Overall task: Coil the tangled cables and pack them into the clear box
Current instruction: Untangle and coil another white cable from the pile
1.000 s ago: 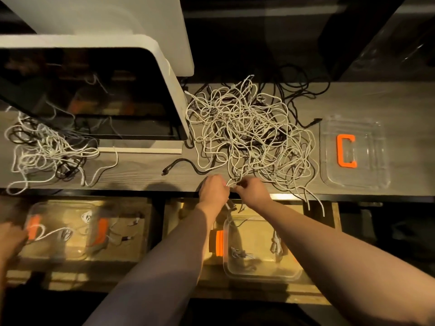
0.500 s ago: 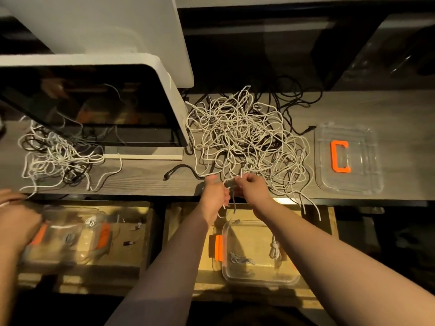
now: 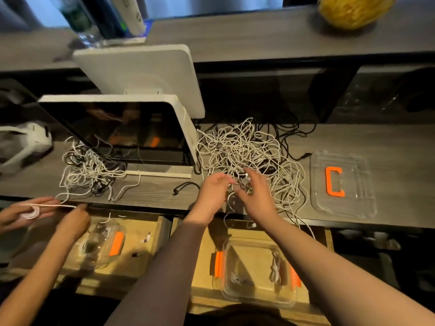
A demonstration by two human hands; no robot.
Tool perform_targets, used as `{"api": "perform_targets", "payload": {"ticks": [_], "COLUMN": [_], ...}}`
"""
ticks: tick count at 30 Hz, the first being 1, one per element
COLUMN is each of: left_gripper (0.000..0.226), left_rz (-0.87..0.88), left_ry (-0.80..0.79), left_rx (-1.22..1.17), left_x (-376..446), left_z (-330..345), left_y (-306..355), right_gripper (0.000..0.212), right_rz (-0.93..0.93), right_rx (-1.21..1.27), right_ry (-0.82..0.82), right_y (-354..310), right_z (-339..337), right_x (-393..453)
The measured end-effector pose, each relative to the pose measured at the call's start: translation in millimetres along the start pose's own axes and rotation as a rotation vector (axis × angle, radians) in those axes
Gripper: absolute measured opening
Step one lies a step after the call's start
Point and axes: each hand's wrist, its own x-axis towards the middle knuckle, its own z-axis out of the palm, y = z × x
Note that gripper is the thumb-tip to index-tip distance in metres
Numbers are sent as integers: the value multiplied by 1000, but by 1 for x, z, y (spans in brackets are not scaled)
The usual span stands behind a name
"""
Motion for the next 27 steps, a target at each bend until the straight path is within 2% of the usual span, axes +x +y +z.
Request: {"api": "perform_targets", "payload": {"ticks": [2,6,7,11,14,18,22,24,27], "left_gripper": [23,27,28,29,28,31,32,33,35], "left_rz": [66,205,235,301,322,409,520,509,383], "left_ry": [15,20,36,107,104,132,159,214,258], "left_rx": [33,88,104,11,-257,-438,-853,-861,-829], "left_x": [0,-5,-7,-14,-24,-42,-54,-54,-52], "left_z": [-3,-16,-19,-27,-34,-41,-66,-77,-85], "left_y": [21,76,87,114,132,147,161,157,136], "right_gripper": [52,10,7,14,11,11,12,13,14], "right_rz": [-92,-136,-148,-159,-67,-34,-46,-50,-114], "right_rx": [10,152,186,174,160,168,137,171,279], "right_ry": [-76,-64,-47,-10,-8,89,147,172,196], "right_y": [-20,-53,-60,-68,-58,-41,-31,-29,-44], "right_z": [-7,-20,-25,-39,-50,-70,-90,-102,-121], "right_x": [2,26,32,47,55,60,65,70,75]}}
